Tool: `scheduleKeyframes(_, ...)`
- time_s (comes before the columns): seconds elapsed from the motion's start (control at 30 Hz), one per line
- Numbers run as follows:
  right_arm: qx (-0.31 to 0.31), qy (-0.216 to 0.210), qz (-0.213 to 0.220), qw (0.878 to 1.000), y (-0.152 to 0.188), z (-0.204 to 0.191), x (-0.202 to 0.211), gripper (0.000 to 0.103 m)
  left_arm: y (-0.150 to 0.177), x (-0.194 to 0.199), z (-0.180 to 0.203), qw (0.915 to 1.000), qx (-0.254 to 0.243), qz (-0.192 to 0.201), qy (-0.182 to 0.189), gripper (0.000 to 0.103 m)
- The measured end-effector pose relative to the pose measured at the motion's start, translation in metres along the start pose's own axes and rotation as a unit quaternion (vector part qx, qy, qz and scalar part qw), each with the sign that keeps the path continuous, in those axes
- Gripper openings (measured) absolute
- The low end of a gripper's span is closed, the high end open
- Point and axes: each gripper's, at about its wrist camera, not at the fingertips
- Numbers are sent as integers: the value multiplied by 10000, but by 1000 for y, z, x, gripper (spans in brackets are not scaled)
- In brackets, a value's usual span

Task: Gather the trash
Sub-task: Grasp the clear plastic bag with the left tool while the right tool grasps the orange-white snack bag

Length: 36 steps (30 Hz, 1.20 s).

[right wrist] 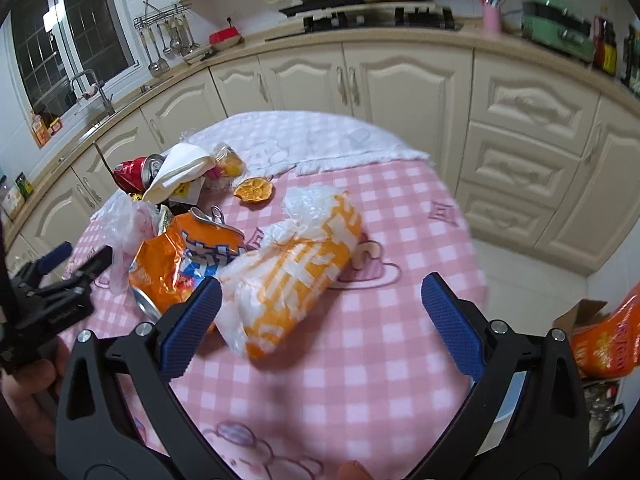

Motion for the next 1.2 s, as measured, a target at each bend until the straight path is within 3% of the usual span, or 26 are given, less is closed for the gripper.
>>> scheduleKeyframes(0.2, -15, -132, -354, 9993, -10, -10, -34, 97, -8, -26, -6, 9983, 95, -328, 478, 99)
scheduleKeyframes(0.23, 48, -158, -387, 9991, -11, -13, -37, 87, -9, -27, -6, 9978, 107, -348, 549, 93)
scheduleKeyframes(0.27, 70, -221, -440, 9988, -10, -14, -40, 67, -9, -29, -6, 9969, 113, -376, 675, 74)
scheduleKeyframes(0.3, 48, -283, -470, 9985, -9, -14, -42, 61, -9, -31, -7, 9952, 166, -445, 857, 70)
scheduleKeyframes(0.37, 92, -330, -415, 9986, -6, -15, -39, 57, -8, -29, -9, 9944, 247, -394, 948, 59)
scheduleKeyframes(0.53, 5, -524, -236, 9983, -1, -7, -24, 55, 0, -21, -18, 9914, 490, -292, 1176, 44)
scheduleKeyframes(0.97, -46, -769, 153, 9969, 3, 9, 17, 54, 26, 28, -46, 9869, 1030, 105, 1239, 40)
scheduleKeyframes(1.2, 15, -924, 592, 9940, 1, 22, 50, 54, 15, 90, -41, 9832, 1024, 753, 1308, 40)
Point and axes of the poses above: each gripper's, at about its wrist camera, not at the fingertips, and x roughly against the way its jaws point, z to its right, y to its underside, and after that the axes turned 3 degrees about -z, right-handed
